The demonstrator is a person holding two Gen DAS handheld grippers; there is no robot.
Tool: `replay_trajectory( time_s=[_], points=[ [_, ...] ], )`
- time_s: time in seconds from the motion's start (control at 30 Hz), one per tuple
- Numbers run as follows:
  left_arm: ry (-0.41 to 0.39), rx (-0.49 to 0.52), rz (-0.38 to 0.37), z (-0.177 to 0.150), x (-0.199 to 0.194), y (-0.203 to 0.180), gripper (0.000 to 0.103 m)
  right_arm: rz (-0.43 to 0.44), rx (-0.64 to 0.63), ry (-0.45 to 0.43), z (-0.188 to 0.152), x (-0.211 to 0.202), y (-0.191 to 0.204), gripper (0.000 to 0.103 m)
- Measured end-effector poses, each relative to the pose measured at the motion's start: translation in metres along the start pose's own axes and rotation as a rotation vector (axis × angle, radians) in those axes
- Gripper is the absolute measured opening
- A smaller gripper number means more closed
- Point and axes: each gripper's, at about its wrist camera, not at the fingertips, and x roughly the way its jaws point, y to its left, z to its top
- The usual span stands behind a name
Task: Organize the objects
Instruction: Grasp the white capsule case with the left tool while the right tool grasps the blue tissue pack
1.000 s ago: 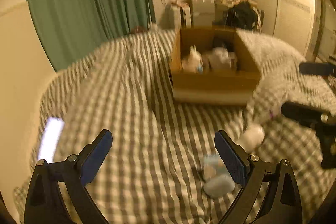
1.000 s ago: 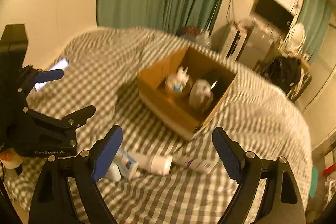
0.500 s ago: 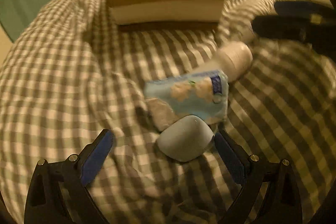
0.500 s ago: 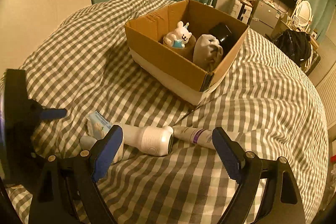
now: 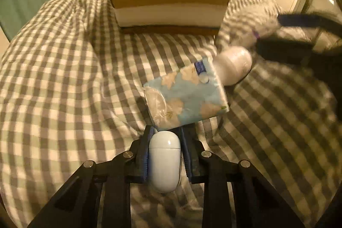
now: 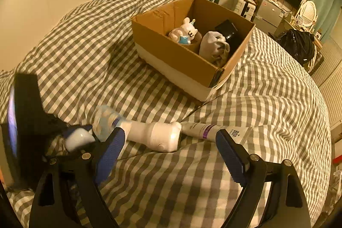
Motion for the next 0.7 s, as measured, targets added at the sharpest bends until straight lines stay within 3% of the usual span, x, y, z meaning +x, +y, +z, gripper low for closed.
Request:
replay_trajectory(
  time_s=[0.17,0.33,0.43,0.7],
  points=[
    [-0.057,-0.024,-0.046,0.003,-0.029,0.017,0.024,0.003,-0.016,0.029,0.001,0.007,0.014,0.087],
    [-0.104,-0.056,-0.012,0.012,-0.047,0.047,0.024,0.032,-0.029,0.055,0.007,0.020,0.032,0.087],
    [-0.103,-0.053,0.027,0.015,-0.046,0.063,0.024,0.063,-0.034,0.080,0.011,0.032,0.044,0.087],
    [-0.057,-0.074,-0.018,0.017,-0.026,0.082,0.023,0.129,-0.070,0.188,0.012,0.074,0.075,0.087]
  ],
)
